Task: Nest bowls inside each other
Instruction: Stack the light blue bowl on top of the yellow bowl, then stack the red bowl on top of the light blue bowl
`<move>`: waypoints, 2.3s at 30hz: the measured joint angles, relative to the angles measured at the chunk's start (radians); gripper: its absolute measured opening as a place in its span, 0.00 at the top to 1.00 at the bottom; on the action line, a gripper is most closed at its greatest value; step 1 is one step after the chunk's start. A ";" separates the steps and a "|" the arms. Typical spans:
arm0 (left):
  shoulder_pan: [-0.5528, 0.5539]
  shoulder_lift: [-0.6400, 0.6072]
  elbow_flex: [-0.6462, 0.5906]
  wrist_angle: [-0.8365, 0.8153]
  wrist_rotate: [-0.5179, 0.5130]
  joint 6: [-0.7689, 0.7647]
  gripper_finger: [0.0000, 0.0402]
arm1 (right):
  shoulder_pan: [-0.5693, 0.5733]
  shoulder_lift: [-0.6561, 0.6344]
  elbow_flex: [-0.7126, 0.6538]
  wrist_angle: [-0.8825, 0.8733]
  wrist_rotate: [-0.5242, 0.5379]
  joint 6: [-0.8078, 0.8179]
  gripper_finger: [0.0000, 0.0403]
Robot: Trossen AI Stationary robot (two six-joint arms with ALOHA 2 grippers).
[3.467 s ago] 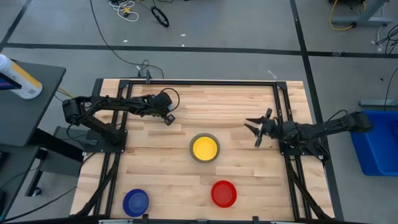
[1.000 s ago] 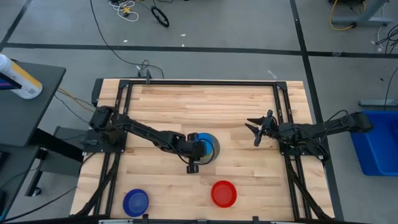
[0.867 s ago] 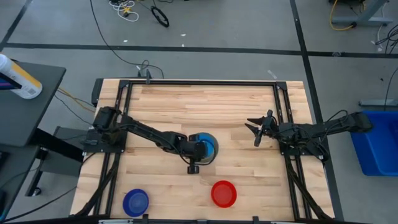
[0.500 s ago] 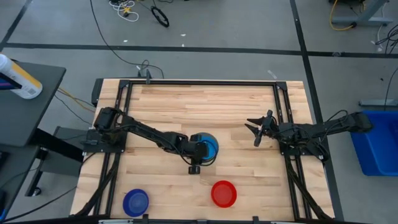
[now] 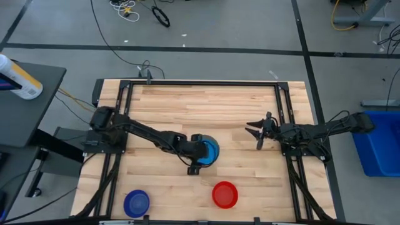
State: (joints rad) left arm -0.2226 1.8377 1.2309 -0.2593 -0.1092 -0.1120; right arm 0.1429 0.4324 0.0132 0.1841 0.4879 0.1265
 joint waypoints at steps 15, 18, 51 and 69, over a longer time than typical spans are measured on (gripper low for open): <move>0.000 -0.371 -0.055 -0.092 -0.136 0.097 0.27 | 0.003 0.047 0.001 0.212 -0.460 0.131 0.67; 0.001 -0.425 -0.110 -0.081 -0.217 0.100 0.27 | 0.025 0.091 0.001 0.342 -0.640 0.140 0.67; -0.181 -1.157 -1.148 0.718 -0.259 0.052 0.27 | 0.293 1.113 0.829 -0.293 -0.626 0.238 0.61; -0.192 -1.145 -1.156 0.724 -0.297 0.062 0.27 | 0.319 1.213 0.832 -0.356 -0.654 0.394 0.50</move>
State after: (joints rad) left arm -0.4145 0.6930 0.0749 0.4644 -0.4065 -0.0499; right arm 0.4621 1.6449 0.8455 -0.1715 -0.1664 0.5202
